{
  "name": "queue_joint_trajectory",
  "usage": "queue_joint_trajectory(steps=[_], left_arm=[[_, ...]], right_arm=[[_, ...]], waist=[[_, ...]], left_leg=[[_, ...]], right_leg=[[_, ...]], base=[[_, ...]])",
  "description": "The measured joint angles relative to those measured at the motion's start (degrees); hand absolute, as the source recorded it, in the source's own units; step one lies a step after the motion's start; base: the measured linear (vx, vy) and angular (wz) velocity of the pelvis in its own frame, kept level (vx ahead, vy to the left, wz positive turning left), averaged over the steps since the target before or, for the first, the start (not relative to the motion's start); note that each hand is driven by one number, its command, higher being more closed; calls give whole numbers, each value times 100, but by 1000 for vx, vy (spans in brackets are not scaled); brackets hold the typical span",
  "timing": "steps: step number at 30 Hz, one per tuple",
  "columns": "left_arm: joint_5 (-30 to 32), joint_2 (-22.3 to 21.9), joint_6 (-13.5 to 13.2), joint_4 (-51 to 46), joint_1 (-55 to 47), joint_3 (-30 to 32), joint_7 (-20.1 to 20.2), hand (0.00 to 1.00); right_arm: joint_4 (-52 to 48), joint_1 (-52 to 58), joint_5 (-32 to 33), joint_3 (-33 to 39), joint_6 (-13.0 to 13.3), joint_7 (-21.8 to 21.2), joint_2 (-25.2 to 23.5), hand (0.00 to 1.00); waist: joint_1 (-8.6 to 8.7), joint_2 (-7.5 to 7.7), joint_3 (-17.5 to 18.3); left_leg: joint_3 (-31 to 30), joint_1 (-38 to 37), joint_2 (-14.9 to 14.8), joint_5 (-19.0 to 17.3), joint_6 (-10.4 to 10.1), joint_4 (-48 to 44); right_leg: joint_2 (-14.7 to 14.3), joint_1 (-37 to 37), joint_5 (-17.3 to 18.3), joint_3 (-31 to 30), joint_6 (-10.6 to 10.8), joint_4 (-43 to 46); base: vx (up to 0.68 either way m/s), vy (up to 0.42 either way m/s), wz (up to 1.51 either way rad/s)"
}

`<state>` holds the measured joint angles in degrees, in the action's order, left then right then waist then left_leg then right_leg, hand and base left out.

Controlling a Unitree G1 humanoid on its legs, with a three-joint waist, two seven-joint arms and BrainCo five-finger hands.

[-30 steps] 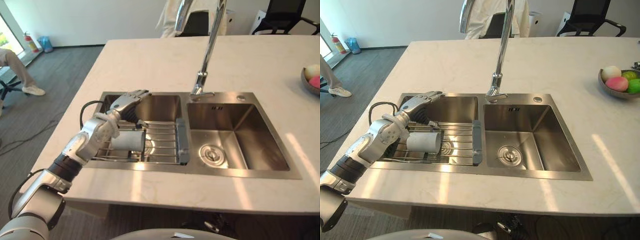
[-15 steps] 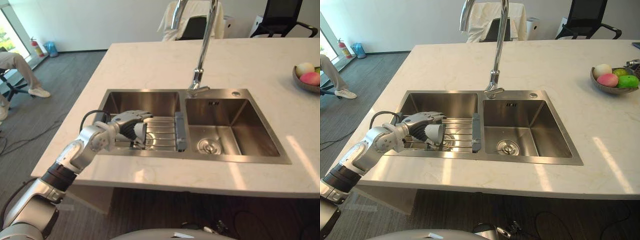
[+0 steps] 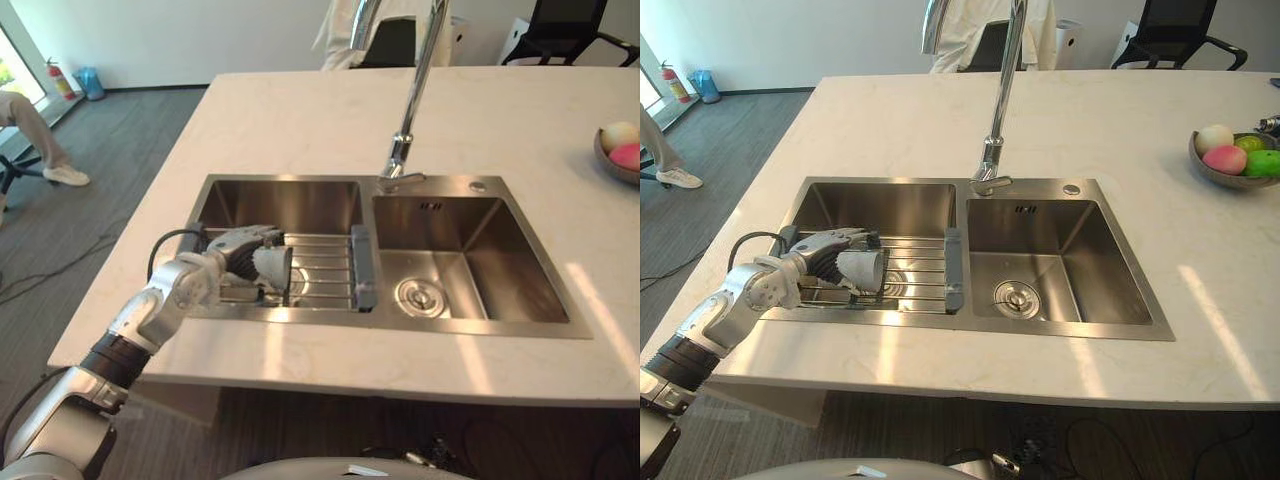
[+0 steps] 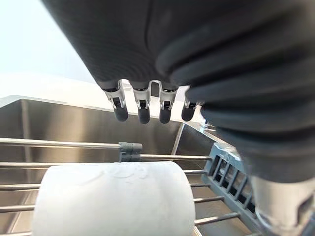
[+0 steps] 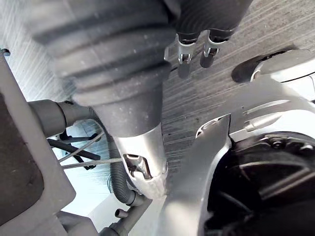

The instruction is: Walk over to the sink, pick up the cup, carry it to the dishwasher, place the cup inside the dishwasher, then close the dishwasher door

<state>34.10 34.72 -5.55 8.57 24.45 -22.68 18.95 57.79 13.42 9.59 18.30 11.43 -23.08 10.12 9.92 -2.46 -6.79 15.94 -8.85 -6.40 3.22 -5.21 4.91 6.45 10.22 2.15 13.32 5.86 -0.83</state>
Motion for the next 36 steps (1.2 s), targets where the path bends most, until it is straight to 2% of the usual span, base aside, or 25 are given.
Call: queue_joint_trajectory(steps=[4,7,14,23,27,30,36], left_arm=[[73,-10,45,218,-4,29,-216,0],[100,-145,203,475,-87,153,-235,0],[172,-227,219,889,-171,245,-423,0],[521,-231,215,1277,-169,257,-1101,0],[677,-299,219,1294,-171,262,-1248,0],[783,-457,213,1363,-179,290,-1302,0],[886,-462,212,1509,-259,281,-1318,0]], right_arm=[[0,-18,-51,-8,-3,7,-1,0],[-1,-20,-61,-14,-43,9,-2,0],[1,-8,-100,-17,-76,9,-20,0],[0,-18,-102,-18,-114,63,-46,0],[-1,-17,-233,-26,-106,89,-46,0],[-9,-25,-330,-84,-33,132,-41,0],[-35,-33,-328,-195,-33,233,-26,0]], waist=[[-2,3,-1],[-11,16,-3],[-9,66,6],[28,72,11],[35,73,11],[38,76,13],[87,77,15]], left_leg=[[50,-3,-7,-19,-7,2],[131,-12,-8,-42,3,3],[189,-11,-3,-68,7,2],[279,-14,-5,-84,-5,2],[293,-14,-5,-90,-7,2],[316,-17,-7,-97,-10,2],[438,-25,-18,-130,-29,2]], right_leg=[[-7,-2,-17,-14,-8,-21],[-8,-11,-65,-76,-1,-79],[-13,-28,-140,-167,8,-179],[-18,-33,-143,-201,7,-213],[-18,-41,-146,-217,6,-213],[-22,-54,-152,-250,6,-215],[-35,-112,-166,-359,2,-225]], base=[[-9,1,-1],[-35,5,-9],[-10,0,-8],[-1,-2,-1],[0,0,0],[-13,-8,-6],[-1,-8,-9]])
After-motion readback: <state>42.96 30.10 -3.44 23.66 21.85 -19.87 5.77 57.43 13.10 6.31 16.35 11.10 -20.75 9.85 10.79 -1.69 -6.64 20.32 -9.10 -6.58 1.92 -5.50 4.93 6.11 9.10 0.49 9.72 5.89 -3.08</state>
